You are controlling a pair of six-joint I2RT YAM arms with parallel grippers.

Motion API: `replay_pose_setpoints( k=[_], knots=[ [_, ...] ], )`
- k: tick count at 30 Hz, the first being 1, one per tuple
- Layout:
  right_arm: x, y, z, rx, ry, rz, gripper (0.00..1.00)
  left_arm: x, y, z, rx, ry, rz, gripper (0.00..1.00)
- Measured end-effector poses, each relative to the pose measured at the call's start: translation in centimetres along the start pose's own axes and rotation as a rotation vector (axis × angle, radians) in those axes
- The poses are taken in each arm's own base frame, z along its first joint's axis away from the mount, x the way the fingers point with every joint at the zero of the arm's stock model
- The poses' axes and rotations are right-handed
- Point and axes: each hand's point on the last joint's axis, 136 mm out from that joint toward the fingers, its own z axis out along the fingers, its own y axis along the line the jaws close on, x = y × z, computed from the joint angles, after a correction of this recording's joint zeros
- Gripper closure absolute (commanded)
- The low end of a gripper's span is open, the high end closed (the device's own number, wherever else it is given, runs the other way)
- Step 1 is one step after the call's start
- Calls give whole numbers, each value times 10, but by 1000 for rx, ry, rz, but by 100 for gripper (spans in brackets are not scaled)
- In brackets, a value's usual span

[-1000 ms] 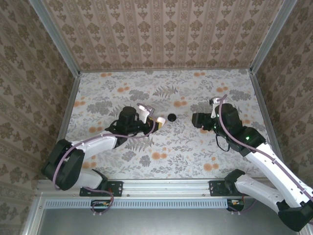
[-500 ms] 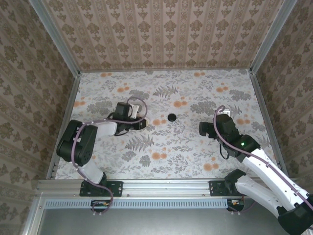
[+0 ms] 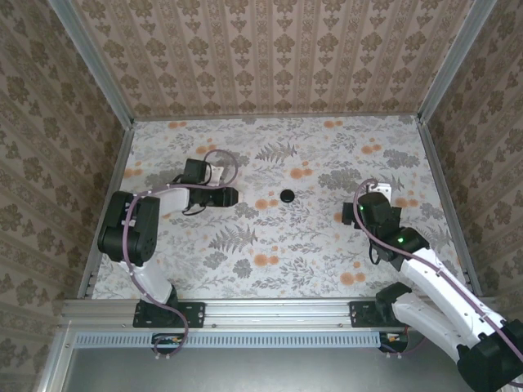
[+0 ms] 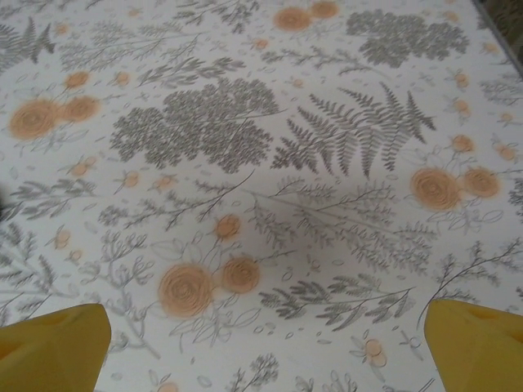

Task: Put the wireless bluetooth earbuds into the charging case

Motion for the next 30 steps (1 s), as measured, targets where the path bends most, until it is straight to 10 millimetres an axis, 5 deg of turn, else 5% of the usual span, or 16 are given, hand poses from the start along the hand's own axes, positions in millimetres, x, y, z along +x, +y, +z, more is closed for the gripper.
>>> replay_pose_setpoints(
  k=[7,9,11,18,23,30],
  knots=[
    [-11,-16,23,66,-72,7,0,-28,14,-43,-80,-69,38,29],
    [-13,-21,30,86,-90,2,0,-42,17,-62,-107,-119,61,21],
    [-17,-25,36,99,-123,-3,0,-58,20,-83,-139,-182,86,1],
    [-34,-48,52,158,-210,28,0,-86,47,-144,-291,-358,114,0],
    [-40,-62,60,174,-269,74,0,-73,68,-163,-433,-439,143,0],
    [-36,-54,78,120,-300,82,0,-36,98,-149,-545,-489,139,0]
  ],
)
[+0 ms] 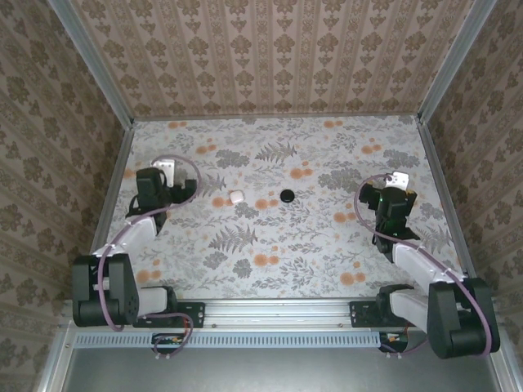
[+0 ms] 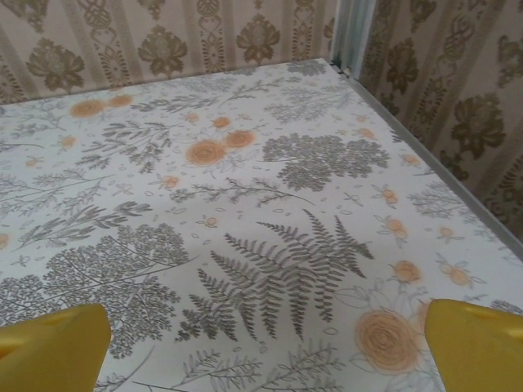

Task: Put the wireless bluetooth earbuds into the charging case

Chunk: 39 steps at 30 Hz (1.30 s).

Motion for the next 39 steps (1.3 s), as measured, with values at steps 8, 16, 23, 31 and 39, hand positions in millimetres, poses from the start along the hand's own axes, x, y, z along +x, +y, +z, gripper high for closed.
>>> replay_pose_setpoints(
  k=[8,16,23,31,39],
  knots=[
    [6,10,16,-41,-39,8,0,22,6,0,-54,-120,9,0],
    [20,18,33,-76,-47,15,0,31,4,13,-48,-186,33,0],
    [40,32,48,-127,18,-25,0,38,3,31,-34,-155,46,0],
    [31,39,50,-144,-4,-41,0,21,12,35,-78,-175,42,0],
    [31,40,50,-147,0,-43,0,23,13,35,-86,-167,41,0]
  ],
)
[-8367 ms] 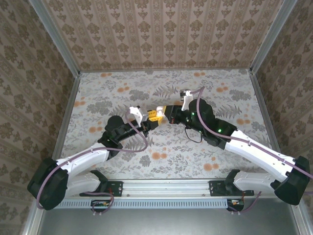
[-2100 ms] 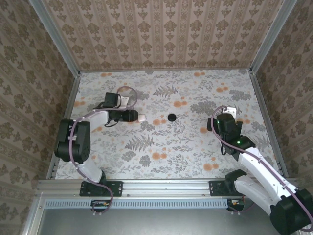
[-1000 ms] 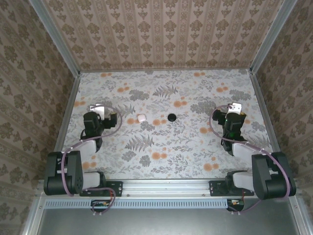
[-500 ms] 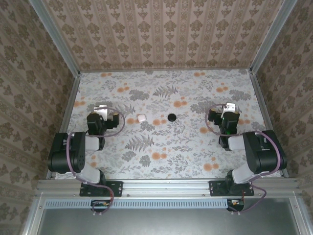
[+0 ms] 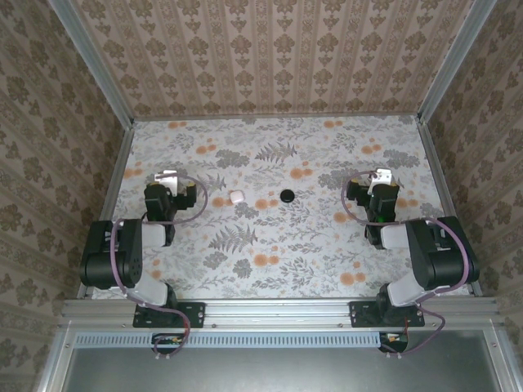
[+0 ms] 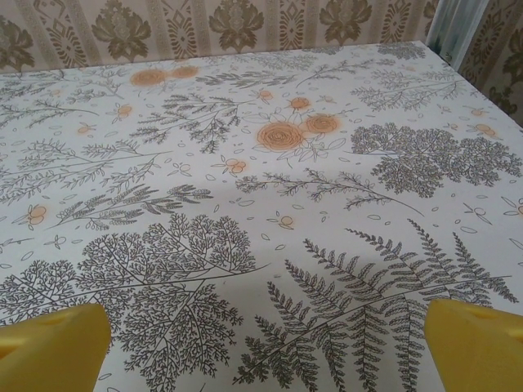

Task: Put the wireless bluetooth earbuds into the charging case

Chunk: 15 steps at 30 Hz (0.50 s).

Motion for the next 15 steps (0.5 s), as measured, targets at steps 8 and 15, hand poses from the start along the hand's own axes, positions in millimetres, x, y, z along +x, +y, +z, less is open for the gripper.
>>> replay_pose_setpoints(
  k=[8,15],
  knots=[
    [1,0,0,0,3,-1,0,0,0,0,0,0,0,0],
    [-4,5,1,-12,-4,-9,0,0,0,0,0,0,0,0]
  ],
)
